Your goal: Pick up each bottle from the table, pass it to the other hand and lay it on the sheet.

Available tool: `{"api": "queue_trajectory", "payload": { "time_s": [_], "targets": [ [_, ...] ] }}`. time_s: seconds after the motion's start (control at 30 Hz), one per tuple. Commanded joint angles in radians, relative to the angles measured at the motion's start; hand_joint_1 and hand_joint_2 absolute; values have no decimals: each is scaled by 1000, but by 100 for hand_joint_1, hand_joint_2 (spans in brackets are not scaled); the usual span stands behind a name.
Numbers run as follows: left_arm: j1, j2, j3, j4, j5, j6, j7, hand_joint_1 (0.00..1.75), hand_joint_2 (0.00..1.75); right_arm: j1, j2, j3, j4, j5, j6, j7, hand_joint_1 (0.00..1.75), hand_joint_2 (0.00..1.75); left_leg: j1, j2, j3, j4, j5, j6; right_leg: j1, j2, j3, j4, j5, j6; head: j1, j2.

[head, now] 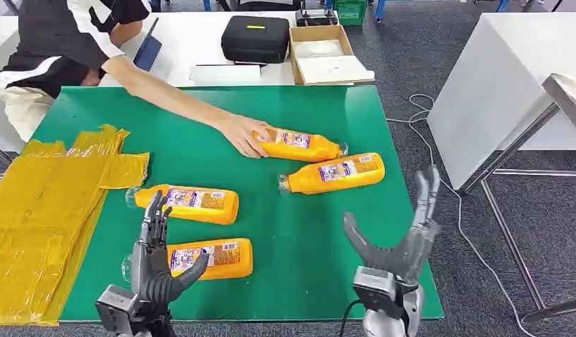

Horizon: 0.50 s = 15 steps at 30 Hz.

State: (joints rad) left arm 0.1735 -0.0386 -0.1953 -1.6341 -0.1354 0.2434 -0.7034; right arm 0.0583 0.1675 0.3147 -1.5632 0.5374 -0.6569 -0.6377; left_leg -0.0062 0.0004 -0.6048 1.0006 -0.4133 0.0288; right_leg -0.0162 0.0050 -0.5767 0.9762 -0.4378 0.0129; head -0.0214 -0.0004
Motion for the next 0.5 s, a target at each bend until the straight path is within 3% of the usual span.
{"api": "queue_trajectory", "payload": {
  "time_s": [0.03,0.33,0.4,0.43,0.5],
  "targets": [
    [49,59,-73,-161,0,33,5,0,175,90,-74,46,-141,-81,-41,-47,0,175,0,0,1,0,-1,-2,0,0,1,0,-1,-1,0,0],
    [49,64,-60,-176,9,71,5,0,175,108,-101,38,-175,-76,-41,-15,0,175,1,-1,3,0,-1,-3,1,-1,4,-1,-1,-2,0,0],
    [53,60,-54,-172,8,66,5,0,175,107,-103,22,-162,-5,-41,37,0,175,1,0,2,-1,-1,-2,1,-1,3,-1,0,-1,0,0],
    [50,54,-47,-166,8,63,5,0,175,98,-107,9,-135,146,-41,156,0,175,1,-1,3,-1,-1,-3,1,-1,4,-1,0,-1,0,0],
    [43,44,-29,-147,14,49,5,0,175,77,-120,4,-113,285,-33,281,0,175,1,0,3,-1,0,-3,1,0,4,-2,0,-1,0,0]
  ]
}}
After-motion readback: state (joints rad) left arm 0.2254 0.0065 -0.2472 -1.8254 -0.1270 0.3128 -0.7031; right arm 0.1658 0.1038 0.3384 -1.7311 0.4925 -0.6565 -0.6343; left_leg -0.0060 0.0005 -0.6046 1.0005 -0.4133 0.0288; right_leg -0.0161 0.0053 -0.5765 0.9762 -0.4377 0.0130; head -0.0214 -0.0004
